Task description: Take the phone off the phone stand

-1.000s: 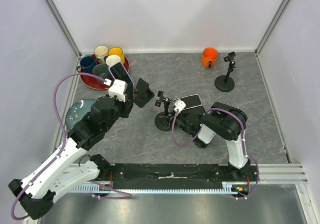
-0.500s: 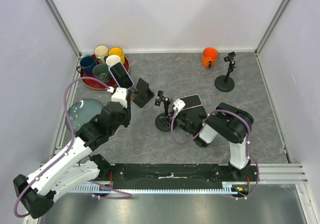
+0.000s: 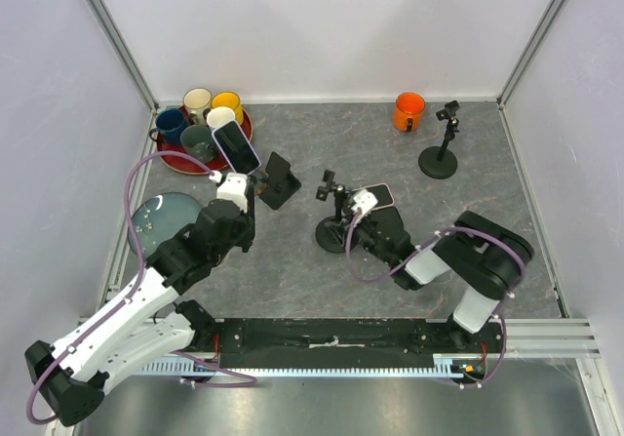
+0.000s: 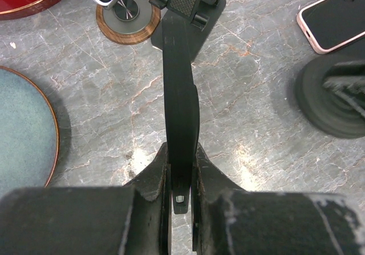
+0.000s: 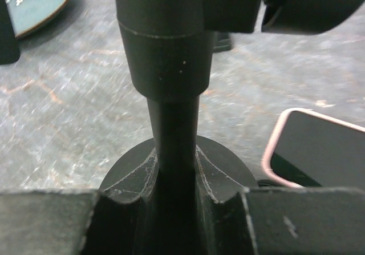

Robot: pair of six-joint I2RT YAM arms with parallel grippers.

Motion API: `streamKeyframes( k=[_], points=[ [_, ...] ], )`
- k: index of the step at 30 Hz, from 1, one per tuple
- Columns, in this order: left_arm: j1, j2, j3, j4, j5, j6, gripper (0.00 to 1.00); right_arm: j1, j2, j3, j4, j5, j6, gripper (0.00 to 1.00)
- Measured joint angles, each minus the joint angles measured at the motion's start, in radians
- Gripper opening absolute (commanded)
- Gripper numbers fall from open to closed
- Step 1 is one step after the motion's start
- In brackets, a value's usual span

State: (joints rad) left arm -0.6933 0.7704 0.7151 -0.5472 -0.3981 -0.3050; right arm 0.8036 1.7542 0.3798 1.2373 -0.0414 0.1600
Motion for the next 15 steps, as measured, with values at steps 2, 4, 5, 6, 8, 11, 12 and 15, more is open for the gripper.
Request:
streamKeyframes(
  k=[2,4,5,6,8,11,12,15],
  points=[
    [0.0,-0.017,0.0,-0.004,0.0,0.001,0.02,-0.035,-0.071,-0.036,-0.002,0.023,0.003,0.0],
    [0.0,-0.039,0.0,-0.008,-0.002,0.002,0.02,-0.077,-0.141,-0.067,-0.01,0.047,0.004,0.0],
    [0.0,-0.05,0.0,-0.008,-0.003,0.002,0.02,-0.1,-0.182,-0.08,-0.014,0.062,0.002,0.0],
    [0.0,-0.063,0.0,-0.008,-0.003,0.003,0.02,-0.125,-0.223,-0.092,-0.018,0.078,0.0,0.0],
    [0.0,-0.089,0.0,-0.01,-0.004,0.004,0.02,-0.17,-0.3,-0.101,-0.045,0.115,-0.01,0.0],
    [0.0,-0.119,0.0,-0.012,-0.007,0.008,0.02,-0.249,-0.41,-0.103,-0.092,0.204,-0.031,0.0],
    [0.0,-0.127,0.0,-0.013,-0.01,0.009,0.02,-0.283,-0.437,-0.106,-0.102,0.234,-0.032,0.0],
    [0.0,-0.15,-0.002,-0.016,-0.011,0.01,0.02,-0.42,-0.494,-0.134,-0.118,0.311,-0.021,0.0]
  ],
)
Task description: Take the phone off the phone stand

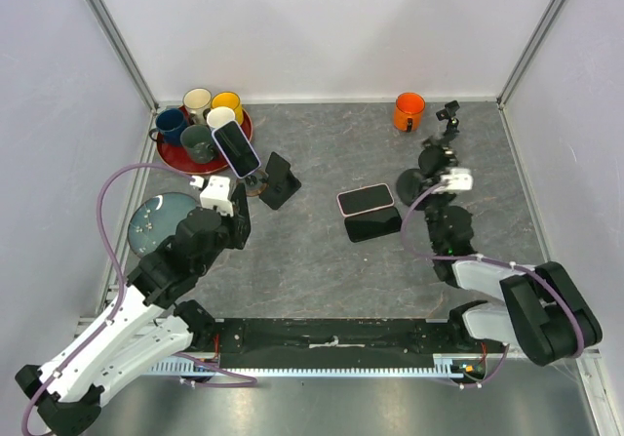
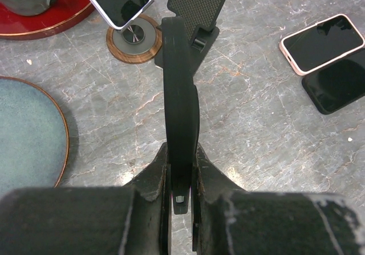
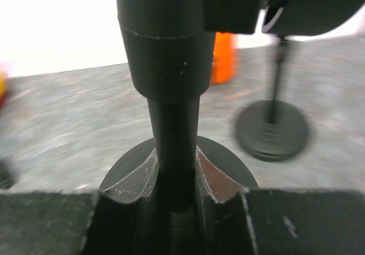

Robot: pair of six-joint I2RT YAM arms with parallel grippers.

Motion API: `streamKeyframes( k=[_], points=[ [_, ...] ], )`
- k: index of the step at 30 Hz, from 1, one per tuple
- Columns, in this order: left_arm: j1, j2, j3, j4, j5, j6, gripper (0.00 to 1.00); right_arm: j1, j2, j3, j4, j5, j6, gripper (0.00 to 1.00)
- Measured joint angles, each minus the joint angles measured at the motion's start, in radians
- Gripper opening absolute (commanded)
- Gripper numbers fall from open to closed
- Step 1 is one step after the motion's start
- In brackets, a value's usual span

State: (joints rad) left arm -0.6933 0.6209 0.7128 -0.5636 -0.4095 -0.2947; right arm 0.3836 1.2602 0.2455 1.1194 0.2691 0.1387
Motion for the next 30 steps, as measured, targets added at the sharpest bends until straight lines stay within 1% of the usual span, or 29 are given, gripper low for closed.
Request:
streamKeyframes(
  k=[6,9,14,18,21,27,30],
  points=[
    [0.0,-0.045,0.0,-0.004,0.0,0.0,0.02,-0.315,0.006,-0.017,-0.051,0.084,0.071,0.0],
    [0.0,-0.055,0.0,-0.004,0.0,0.001,0.02,-0.43,0.063,-0.013,-0.043,0.083,0.085,0.0],
    [0.0,-0.071,-0.008,-0.003,0.0,0.001,0.02,-0.57,0.224,0.005,0.01,0.047,0.101,0.0],
    [0.0,-0.076,-0.017,-0.004,0.0,0.001,0.02,-0.616,0.32,0.012,0.035,-0.016,0.133,0.0],
    [0.0,-0.076,-0.018,-0.003,0.001,0.002,0.02,-0.617,0.34,0.044,0.019,-0.047,0.147,0.0],
    [0.002,-0.076,-0.018,-0.003,0.002,0.003,0.02,-0.616,0.379,0.165,0.017,-0.059,0.18,0.02],
    [0.003,-0.076,-0.019,-0.003,0.002,0.008,0.02,-0.615,0.42,0.195,0.012,-0.056,0.194,0.03]
  ],
)
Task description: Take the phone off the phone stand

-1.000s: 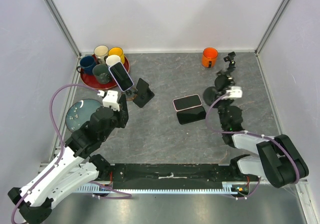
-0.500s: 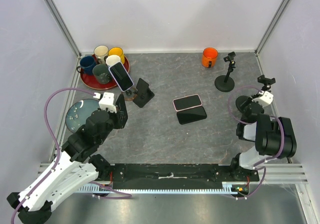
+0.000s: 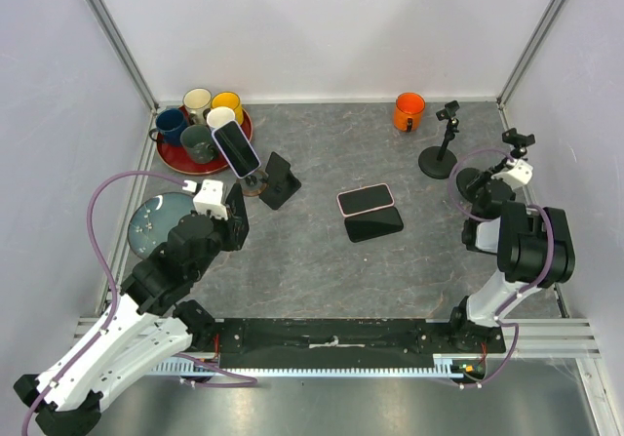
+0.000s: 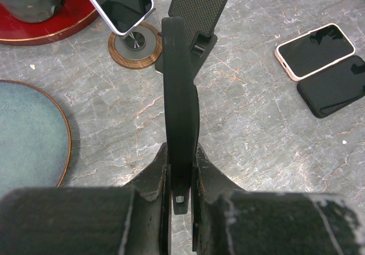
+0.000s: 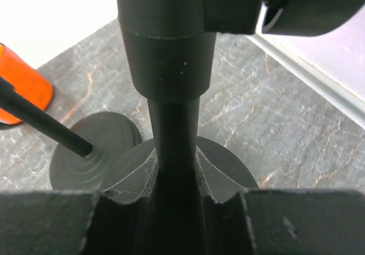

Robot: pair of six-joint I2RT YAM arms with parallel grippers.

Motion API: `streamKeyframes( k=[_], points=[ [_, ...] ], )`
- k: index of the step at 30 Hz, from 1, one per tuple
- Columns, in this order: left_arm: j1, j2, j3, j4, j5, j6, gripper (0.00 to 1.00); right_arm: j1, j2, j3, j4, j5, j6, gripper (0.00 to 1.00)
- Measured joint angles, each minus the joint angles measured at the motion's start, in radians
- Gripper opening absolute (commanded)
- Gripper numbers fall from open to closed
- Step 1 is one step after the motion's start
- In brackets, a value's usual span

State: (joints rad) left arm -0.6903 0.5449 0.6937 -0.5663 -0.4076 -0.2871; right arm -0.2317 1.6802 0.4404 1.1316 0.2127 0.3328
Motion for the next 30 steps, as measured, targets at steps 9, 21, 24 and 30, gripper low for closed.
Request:
streamKeyframes(
  k=[9,21,24,30],
  points=[
    [0.006,0.002,-0.001,0.0,0.015,0.005,0.02,0.067,0.028,0.005,-0.136,0.082,-0.028,0.06],
    [0.008,-0.011,-0.004,0.001,0.026,0.006,0.02,0.124,0.027,0.031,-0.203,0.179,-0.083,0.26],
    [0.008,-0.016,-0.008,0.001,0.026,0.006,0.02,0.124,0.019,0.032,-0.221,0.183,-0.083,0.3],
    [0.01,-0.021,-0.009,0.002,0.035,0.006,0.02,0.126,-0.025,0.032,-0.219,0.188,-0.087,0.48]
  ],
)
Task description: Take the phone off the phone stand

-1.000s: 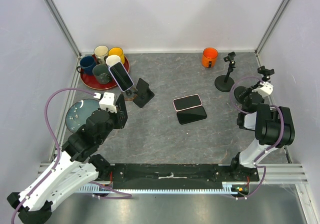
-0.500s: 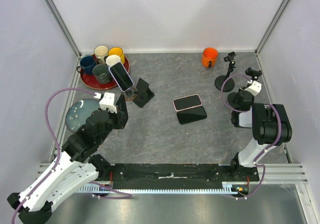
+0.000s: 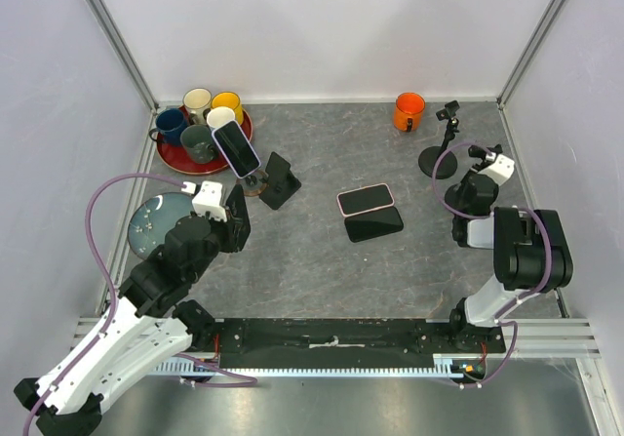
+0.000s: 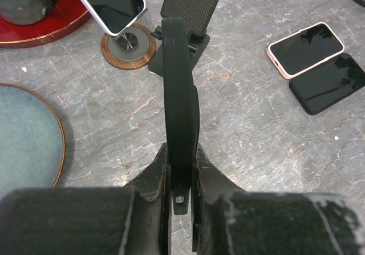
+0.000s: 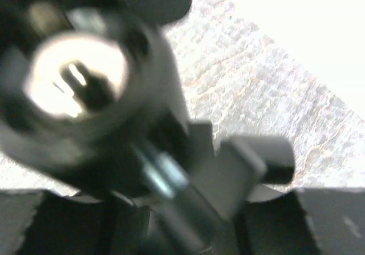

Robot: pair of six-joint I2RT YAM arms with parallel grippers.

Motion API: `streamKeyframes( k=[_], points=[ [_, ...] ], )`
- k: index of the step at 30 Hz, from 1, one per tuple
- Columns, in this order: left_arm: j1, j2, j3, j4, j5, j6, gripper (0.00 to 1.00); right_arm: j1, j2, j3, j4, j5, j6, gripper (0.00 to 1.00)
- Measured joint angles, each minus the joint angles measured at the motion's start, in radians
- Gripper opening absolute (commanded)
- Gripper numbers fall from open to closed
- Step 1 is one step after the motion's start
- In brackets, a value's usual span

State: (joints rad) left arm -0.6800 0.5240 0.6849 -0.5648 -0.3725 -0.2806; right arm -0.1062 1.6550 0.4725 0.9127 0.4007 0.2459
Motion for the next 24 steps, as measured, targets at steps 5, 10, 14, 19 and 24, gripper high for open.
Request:
streamKeyframes(
  k=[5,10,14,19,24],
  points=[
    [0.0,-0.009,0.0,0.001,0.008,0.0,0.02,0.0,-0.034,0.0,0.015,0.0,-0.011,0.62],
    [0.0,-0.017,0.0,0.006,0.009,0.0,0.02,0.0,-0.077,0.0,0.009,-0.005,-0.026,0.82],
    [0.0,-0.017,0.0,0.008,0.013,0.0,0.02,0.0,-0.171,0.0,-0.061,-0.021,-0.037,0.93],
    [0.001,-0.014,-0.001,0.014,0.024,0.0,0.02,0.0,-0.298,0.0,-0.182,-0.04,-0.037,0.98],
    [0.003,0.0,-0.001,0.014,0.045,0.0,0.02,0.0,-0.445,-0.002,-0.306,-0.047,-0.011,0.98]
  ],
)
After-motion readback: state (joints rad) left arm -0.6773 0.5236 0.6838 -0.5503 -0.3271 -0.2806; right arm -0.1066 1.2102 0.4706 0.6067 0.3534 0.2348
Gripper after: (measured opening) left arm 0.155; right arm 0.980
